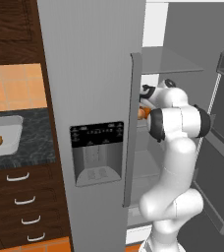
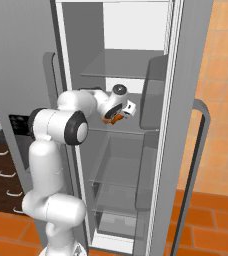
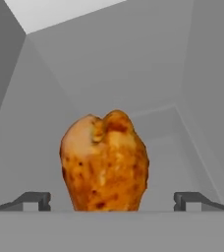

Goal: Place one onion and one chicken drumstick in each tupperware on the nearby counter, to pack two identical lunches.

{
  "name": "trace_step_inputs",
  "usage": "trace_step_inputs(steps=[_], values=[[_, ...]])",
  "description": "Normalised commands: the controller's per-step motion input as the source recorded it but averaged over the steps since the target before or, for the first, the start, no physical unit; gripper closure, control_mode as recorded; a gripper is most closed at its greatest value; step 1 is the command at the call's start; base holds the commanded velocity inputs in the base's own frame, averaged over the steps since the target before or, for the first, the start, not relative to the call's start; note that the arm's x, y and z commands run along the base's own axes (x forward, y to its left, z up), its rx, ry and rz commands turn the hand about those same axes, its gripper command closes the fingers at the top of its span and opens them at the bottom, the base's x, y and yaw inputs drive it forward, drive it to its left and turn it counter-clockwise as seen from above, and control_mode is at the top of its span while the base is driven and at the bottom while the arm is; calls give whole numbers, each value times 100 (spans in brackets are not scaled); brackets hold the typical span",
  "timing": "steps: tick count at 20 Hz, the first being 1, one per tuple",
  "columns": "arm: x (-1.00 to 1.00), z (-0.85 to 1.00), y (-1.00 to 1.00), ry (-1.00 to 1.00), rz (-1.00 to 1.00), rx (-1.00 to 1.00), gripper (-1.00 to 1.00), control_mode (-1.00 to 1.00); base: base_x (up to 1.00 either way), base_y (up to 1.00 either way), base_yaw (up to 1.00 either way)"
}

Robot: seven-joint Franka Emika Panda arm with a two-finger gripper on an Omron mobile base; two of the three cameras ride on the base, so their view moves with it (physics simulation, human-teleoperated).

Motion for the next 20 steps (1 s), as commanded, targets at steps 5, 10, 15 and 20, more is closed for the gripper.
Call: trace_step_inputs(steps=[5,10,15,20], values=[[29,-9,6,-3,0,0,-100,-100,0,0,0],[26,-37,5,0,0,0,100,-100,0,0,0],[0,-28,1,-7,0,0,100,-100,0,0,0],[-74,18,0,-20,-1,-7,100,-100,0,0,0]])
